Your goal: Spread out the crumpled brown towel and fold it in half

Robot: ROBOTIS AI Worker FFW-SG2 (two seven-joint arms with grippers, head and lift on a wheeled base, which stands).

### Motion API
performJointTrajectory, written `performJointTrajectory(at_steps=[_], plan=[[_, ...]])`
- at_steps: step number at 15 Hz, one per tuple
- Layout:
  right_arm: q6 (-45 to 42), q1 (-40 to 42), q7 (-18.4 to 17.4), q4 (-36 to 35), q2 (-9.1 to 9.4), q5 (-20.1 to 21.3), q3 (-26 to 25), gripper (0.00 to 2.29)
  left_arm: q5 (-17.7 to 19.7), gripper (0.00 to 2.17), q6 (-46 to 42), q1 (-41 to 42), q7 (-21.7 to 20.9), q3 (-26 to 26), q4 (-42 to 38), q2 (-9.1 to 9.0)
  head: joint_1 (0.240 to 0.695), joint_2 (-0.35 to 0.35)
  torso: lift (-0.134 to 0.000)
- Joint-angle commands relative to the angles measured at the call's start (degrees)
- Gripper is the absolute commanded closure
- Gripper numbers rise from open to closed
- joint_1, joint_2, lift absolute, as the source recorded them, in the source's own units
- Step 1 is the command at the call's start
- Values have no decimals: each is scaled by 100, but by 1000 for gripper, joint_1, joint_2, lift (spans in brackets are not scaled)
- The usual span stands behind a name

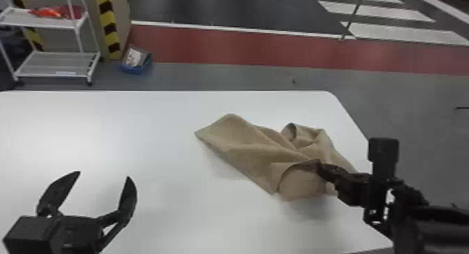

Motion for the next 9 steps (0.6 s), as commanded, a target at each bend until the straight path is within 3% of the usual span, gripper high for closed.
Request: performJointTrajectory(at_steps=[1,2,5,9], plan=[[-213,59,-28,39,-4,16,-185,350,-14,70,6,56,17,16,1,1,695,-192,-125],[-266,50,-28,57,-13,8,-308,63,-14,70,-12,91,26,33,-8,1,695,-206,-125],[-301,24,-28,57,-48,-80,-581,53,-6,70,-47,91,17,42,18,1,695,-233,-125],[-934,402,-19,-611,5,-379,-677,70,-6,70,-47,56,-1,7,27,-8,695,-263,-125]])
